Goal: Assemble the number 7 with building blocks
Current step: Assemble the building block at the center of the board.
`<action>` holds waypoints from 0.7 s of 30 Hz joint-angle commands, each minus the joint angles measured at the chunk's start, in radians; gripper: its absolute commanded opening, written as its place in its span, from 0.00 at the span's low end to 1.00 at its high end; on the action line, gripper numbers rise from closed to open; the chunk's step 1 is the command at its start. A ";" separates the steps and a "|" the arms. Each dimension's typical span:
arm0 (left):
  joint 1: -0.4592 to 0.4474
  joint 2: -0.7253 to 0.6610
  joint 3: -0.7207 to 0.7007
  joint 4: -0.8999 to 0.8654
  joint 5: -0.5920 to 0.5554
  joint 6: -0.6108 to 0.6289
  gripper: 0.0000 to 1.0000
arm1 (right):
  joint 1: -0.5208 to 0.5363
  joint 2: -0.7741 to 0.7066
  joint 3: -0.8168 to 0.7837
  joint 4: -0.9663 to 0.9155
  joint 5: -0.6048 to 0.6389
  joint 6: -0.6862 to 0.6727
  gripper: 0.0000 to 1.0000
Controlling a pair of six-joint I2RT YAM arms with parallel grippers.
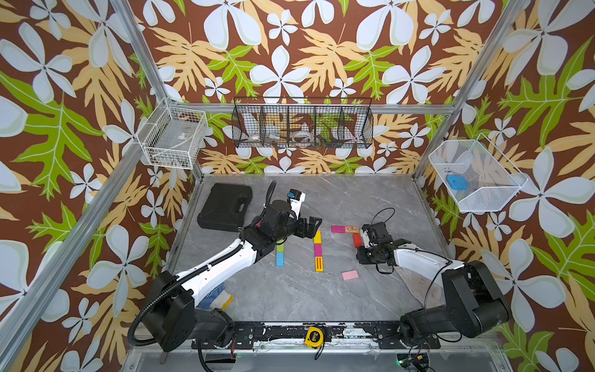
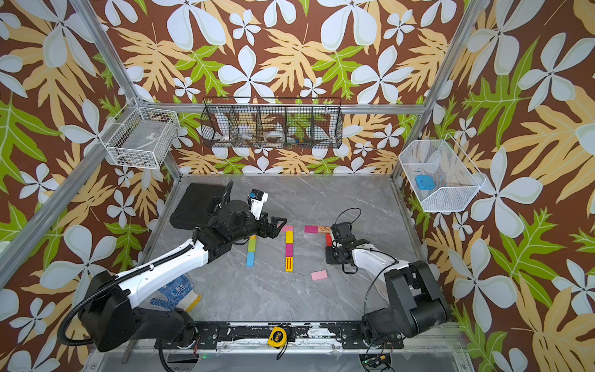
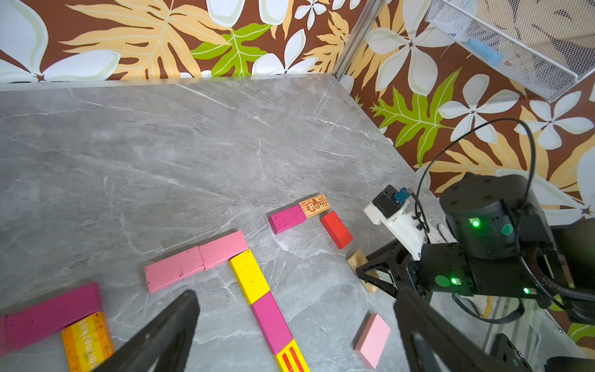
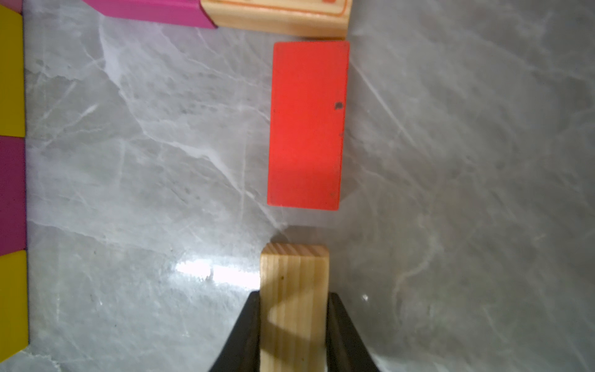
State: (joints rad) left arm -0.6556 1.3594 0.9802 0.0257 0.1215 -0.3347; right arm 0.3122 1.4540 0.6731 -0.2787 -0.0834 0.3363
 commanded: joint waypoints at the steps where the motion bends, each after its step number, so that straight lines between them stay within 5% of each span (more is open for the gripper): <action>1: 0.002 -0.007 -0.002 0.031 0.013 0.011 0.97 | 0.000 0.017 0.006 0.002 -0.002 -0.008 0.28; 21: 0.002 -0.002 0.001 0.031 0.021 0.012 0.97 | -0.015 0.017 0.005 -0.008 0.031 -0.032 0.34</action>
State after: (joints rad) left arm -0.6556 1.3575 0.9787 0.0277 0.1364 -0.3283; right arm 0.2974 1.4723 0.6788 -0.2493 -0.0704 0.3202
